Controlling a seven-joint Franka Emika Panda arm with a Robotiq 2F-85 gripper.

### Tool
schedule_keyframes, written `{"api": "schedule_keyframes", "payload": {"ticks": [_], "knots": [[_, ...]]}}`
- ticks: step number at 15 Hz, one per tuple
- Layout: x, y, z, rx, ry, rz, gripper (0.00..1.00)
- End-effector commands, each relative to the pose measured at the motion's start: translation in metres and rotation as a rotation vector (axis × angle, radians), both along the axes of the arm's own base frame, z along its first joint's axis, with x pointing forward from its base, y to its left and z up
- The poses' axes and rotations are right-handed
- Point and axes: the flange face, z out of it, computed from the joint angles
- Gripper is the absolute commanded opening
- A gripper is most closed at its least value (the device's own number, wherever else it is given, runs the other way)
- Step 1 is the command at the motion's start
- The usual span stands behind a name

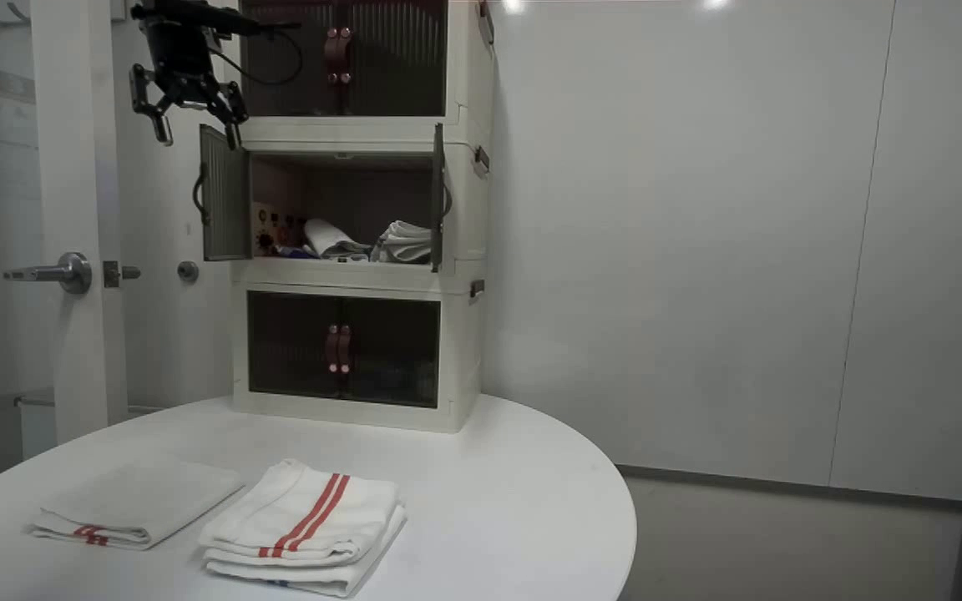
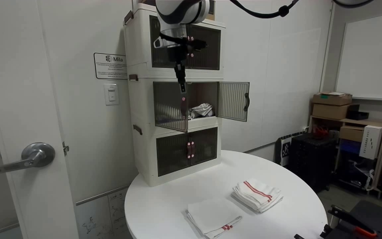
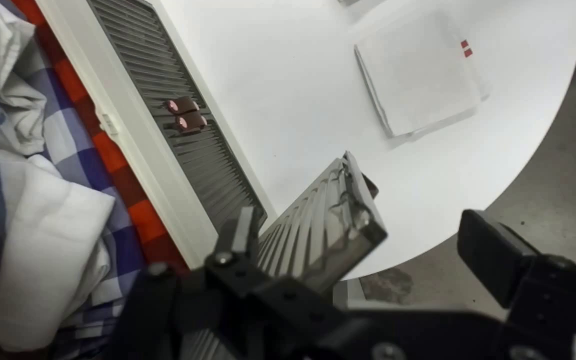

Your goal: Open the cabinet's left door fully

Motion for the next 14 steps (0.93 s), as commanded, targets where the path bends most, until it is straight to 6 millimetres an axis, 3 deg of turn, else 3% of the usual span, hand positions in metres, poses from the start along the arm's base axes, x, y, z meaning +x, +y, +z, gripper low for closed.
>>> {"api": "schedule_keyframes", "payload": {"ticks": [1, 6, 9, 11, 13, 14], "knots": [[-0.007, 0.017, 0.005, 0.014, 0.047, -0.049, 1.00], [-0.012, 0.020, 0.011, 0.013, 0.068, -0.186, 1.00], [-0.017, 0.007, 0.027, 0.024, 0.067, -0.194, 1.00], [-0.023, -0.019, 0.043, 0.020, 0.043, -0.144, 1.00], [-0.030, -0.058, 0.057, 0.007, 0.009, -0.153, 1.00], [-0.036, -0.087, 0.060, 0.013, 0.011, -0.189, 1.00]]}}
